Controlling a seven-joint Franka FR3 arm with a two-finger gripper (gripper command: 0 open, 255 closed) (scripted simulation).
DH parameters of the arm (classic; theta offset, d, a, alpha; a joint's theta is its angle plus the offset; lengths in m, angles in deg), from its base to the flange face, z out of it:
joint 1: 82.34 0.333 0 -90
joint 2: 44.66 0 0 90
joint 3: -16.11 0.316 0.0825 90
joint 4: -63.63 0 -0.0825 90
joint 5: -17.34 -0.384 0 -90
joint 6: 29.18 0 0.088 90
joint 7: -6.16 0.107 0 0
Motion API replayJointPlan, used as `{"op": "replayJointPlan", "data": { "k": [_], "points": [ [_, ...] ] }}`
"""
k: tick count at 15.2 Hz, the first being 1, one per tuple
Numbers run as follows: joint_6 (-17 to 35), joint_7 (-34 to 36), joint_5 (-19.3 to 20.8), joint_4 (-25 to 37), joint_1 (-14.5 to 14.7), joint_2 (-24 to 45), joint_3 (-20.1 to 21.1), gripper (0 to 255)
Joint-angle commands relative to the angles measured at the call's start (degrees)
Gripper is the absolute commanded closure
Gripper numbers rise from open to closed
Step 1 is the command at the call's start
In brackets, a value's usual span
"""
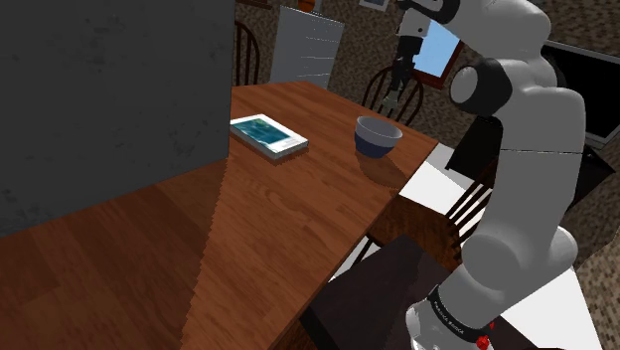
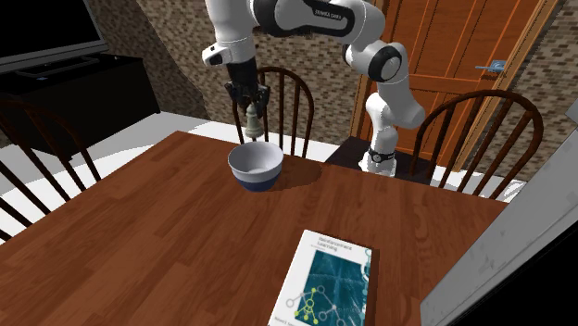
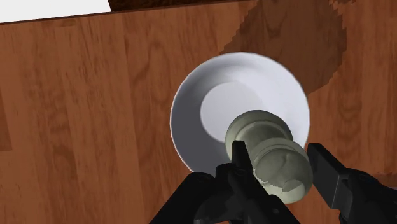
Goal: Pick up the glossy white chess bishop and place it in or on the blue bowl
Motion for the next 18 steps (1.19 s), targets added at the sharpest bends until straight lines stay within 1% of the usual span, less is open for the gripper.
{"op": "replayJointPlan", "data": {
  "k": [1, 6, 15, 18],
  "points": [
    [1.8, -0.1, 0.1, -2.1, 0.1, -0.5, 0.0, 255],
    [7.5, 0.3, 0.8, -10.8, 1.2, -3.4, 0.0, 255],
    [16.6, 1.0, 1.4, -22.7, 2.2, -6.1, 0.0, 255],
    [16.6, 1.0, 1.4, -22.7, 2.2, -6.1, 0.0, 255]
  ]
}}
